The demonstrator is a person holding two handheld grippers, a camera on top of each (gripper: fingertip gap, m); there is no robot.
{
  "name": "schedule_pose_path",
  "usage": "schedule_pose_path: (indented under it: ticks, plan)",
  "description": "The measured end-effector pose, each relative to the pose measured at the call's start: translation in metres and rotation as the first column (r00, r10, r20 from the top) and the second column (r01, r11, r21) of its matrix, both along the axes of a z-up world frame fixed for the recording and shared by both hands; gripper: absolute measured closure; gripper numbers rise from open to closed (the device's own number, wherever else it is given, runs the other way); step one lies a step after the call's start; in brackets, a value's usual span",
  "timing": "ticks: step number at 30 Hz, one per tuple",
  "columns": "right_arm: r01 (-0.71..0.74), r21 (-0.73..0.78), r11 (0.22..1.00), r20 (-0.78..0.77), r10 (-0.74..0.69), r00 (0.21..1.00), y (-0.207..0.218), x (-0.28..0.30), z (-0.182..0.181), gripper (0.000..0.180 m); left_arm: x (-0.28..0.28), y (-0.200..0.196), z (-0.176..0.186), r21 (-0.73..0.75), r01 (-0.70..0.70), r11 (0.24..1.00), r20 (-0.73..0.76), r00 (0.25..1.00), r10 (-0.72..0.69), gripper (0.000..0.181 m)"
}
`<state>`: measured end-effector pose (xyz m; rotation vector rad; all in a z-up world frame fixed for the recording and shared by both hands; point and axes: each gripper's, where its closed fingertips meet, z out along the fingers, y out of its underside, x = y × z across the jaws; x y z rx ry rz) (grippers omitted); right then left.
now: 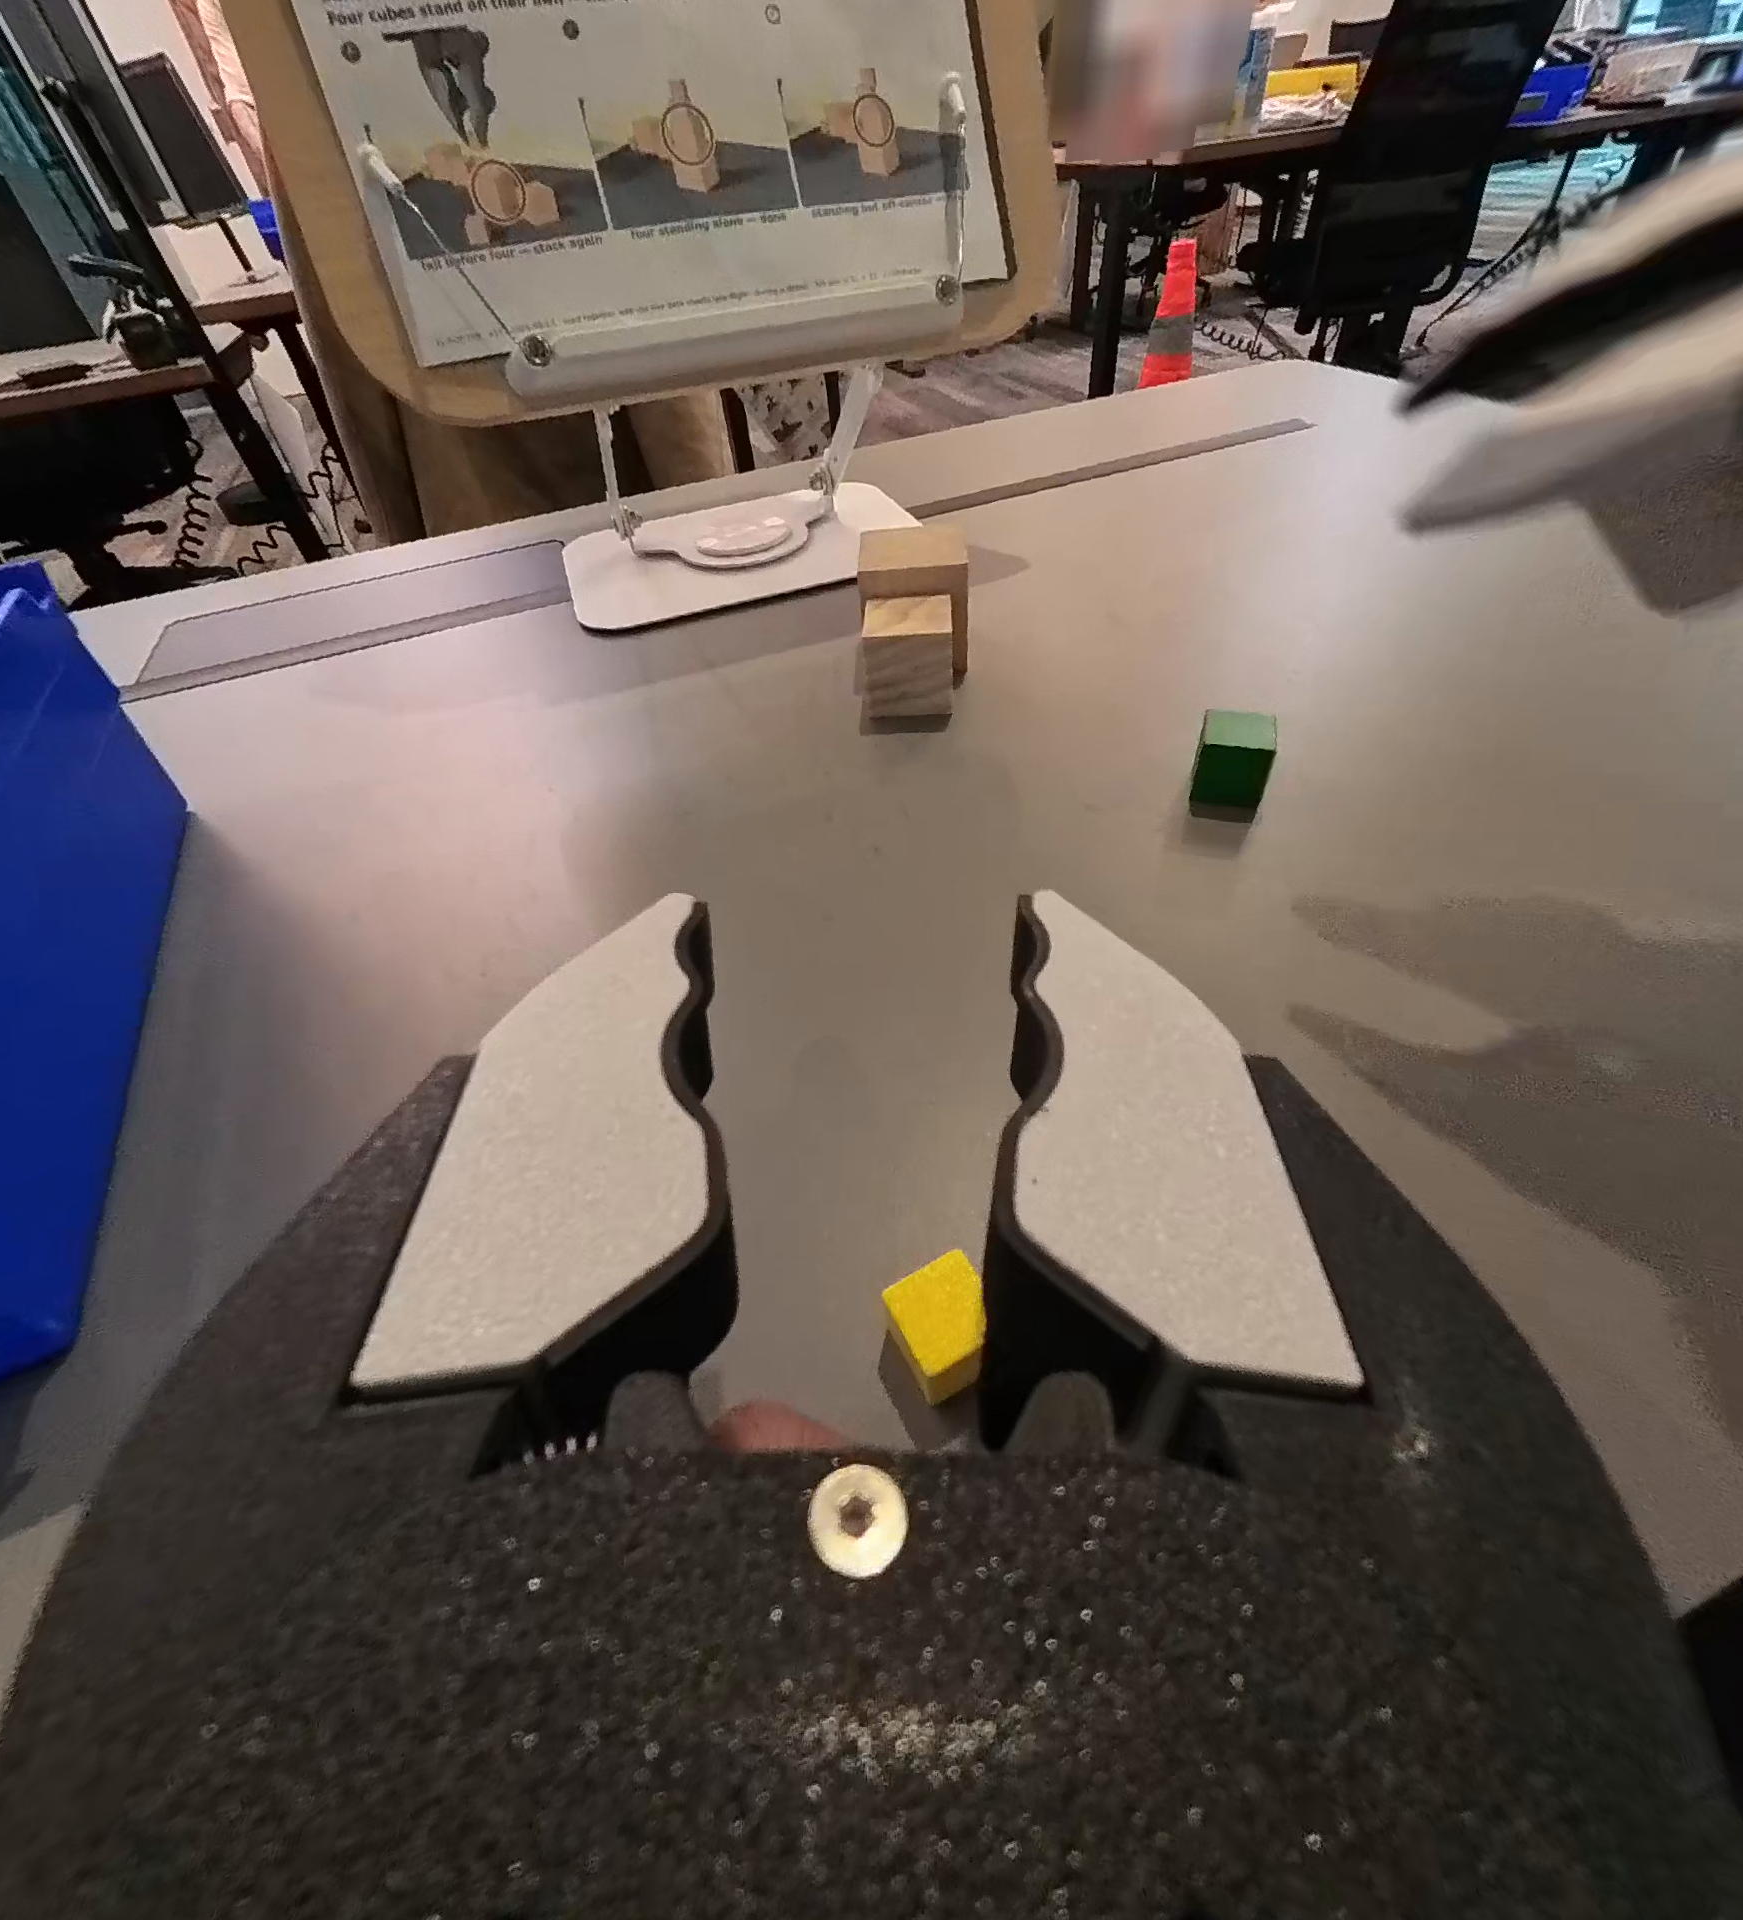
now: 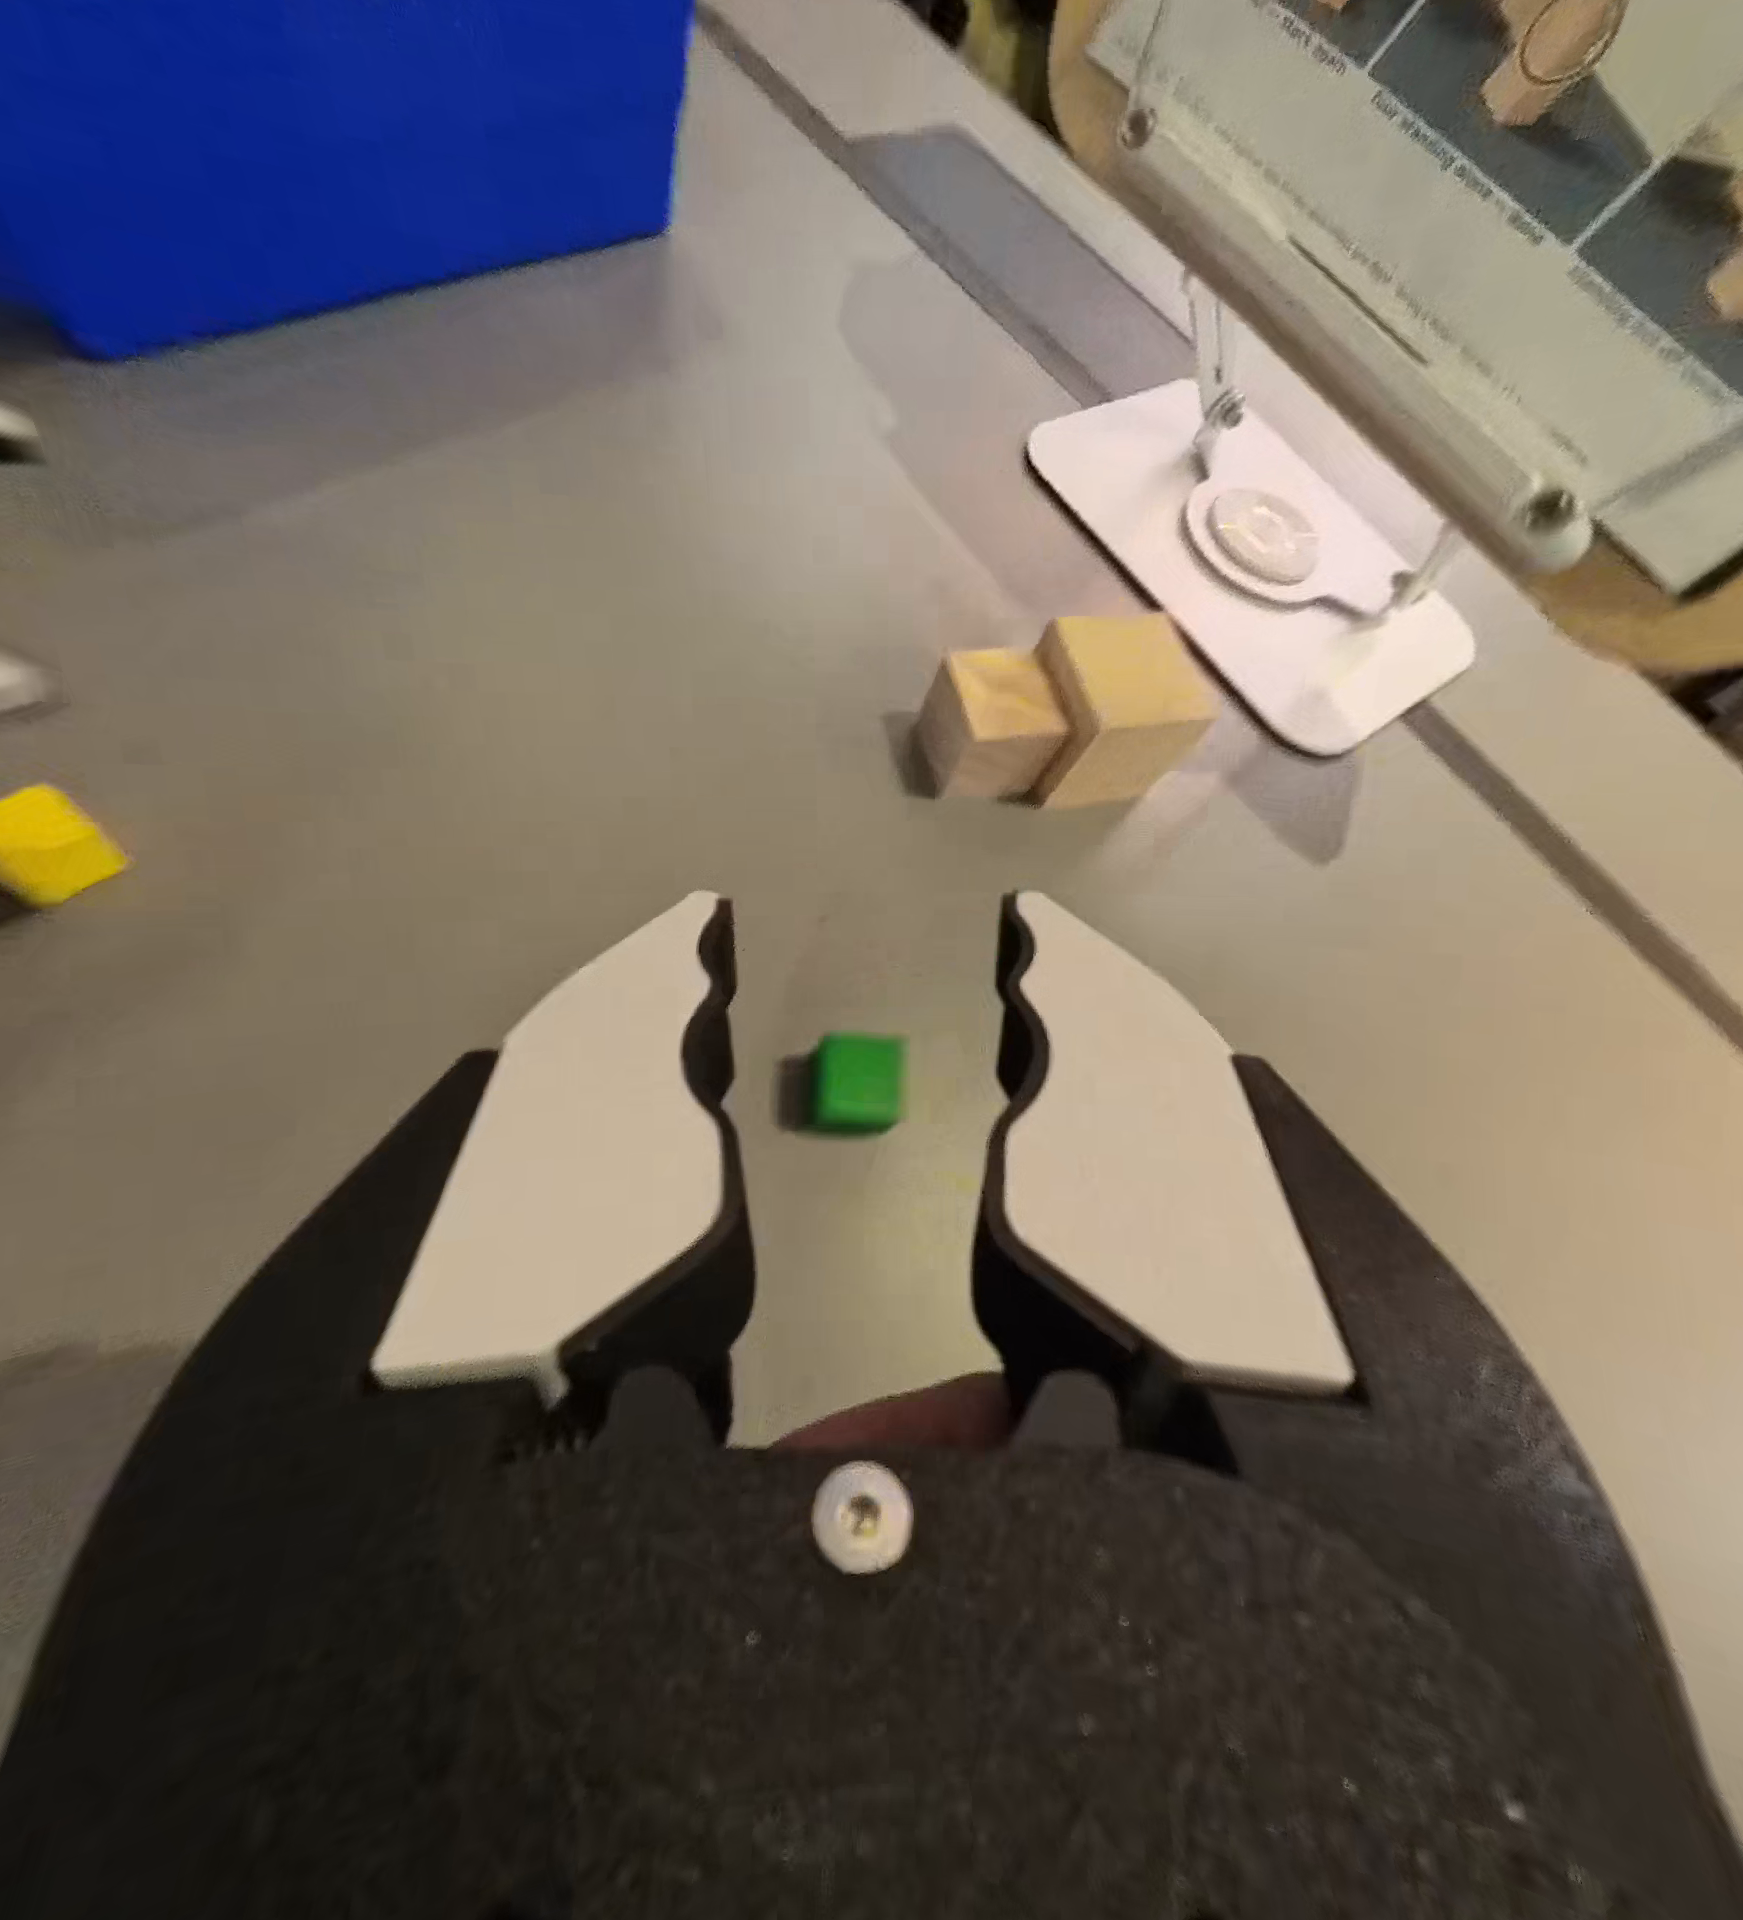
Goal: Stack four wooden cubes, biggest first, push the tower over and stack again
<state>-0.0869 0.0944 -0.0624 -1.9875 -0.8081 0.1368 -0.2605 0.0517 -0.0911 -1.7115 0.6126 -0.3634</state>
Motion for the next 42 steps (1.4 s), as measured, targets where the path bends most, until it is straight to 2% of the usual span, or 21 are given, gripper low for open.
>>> schedule_pose_path:
  ticks: [4,7,10,15,17,21,24,28,31,36,42]
  plan:
    - [-0.038,-0.162,0.986,0.231,0.075,0.97,0.098,0.002,-0.014,0.13,0.004,-0.001,0.001,0.005,0.018,1.0,-0.003,1.0,-0.018,0.126]
    - [-0.024,-0.281,0.959,0.293,0.11,0.95,0.152,0.004,-0.034,0.131,0.005,-0.003,-0.001,0.012,0.026,1.0,-0.024,0.999,-0.026,0.126]
    - [-0.023,-0.403,0.915,0.318,0.163,0.934,0.172,0.003,-0.056,0.127,0.005,-0.006,-0.004,0.011,0.037,0.999,-0.039,0.999,-0.037,0.126]
    - [-0.032,-0.455,0.89,0.37,0.222,0.902,0.183,0.008,-0.083,0.125,-0.001,-0.011,-0.008,0.02,0.046,0.999,-0.066,0.997,-0.044,0.126]
    - [-0.041,-0.444,0.895,0.336,0.208,0.918,0.189,0.007,-0.083,0.127,-0.003,-0.011,-0.01,0.014,0.047,0.999,-0.066,0.997,-0.046,0.126]
    - [-0.055,-0.406,0.912,0.359,0.215,0.908,0.192,0.011,-0.079,0.129,-0.007,-0.011,-0.01,0.001,0.043,0.999,-0.054,0.998,-0.043,0.126]
    - [-0.09,-0.372,0.924,0.354,0.231,0.906,0.181,0.01,-0.057,0.129,-0.011,-0.009,-0.008,-0.002,0.035,0.999,-0.044,0.998,-0.035,0.126]
    - [-0.249,-0.296,0.922,0.335,0.344,0.877,0.136,-0.021,-0.008,0.129,-0.013,-0.009,-0.004,-0.002,0.027,1.0,-0.031,0.999,-0.027,0.126]
    - [-0.321,-0.244,0.915,0.375,0.394,0.839,0.102,-0.043,0.009,0.129,-0.012,-0.008,-0.002,0.005,0.024,1.0,-0.034,0.999,-0.024,0.126]
    - [-0.401,-0.331,0.855,0.329,0.502,0.8,0.048,-0.071,-0.024,0.129,-0.006,-0.01,-0.001,0.017,0.033,0.999,-0.05,0.998,-0.032,0.126]
    - [-0.38,-0.391,0.838,0.319,0.511,0.798,0.028,-0.075,-0.07,0.129,-0.001,-0.011,-0.003,0.025,0.042,0.999,-0.067,0.997,-0.041,0.126]
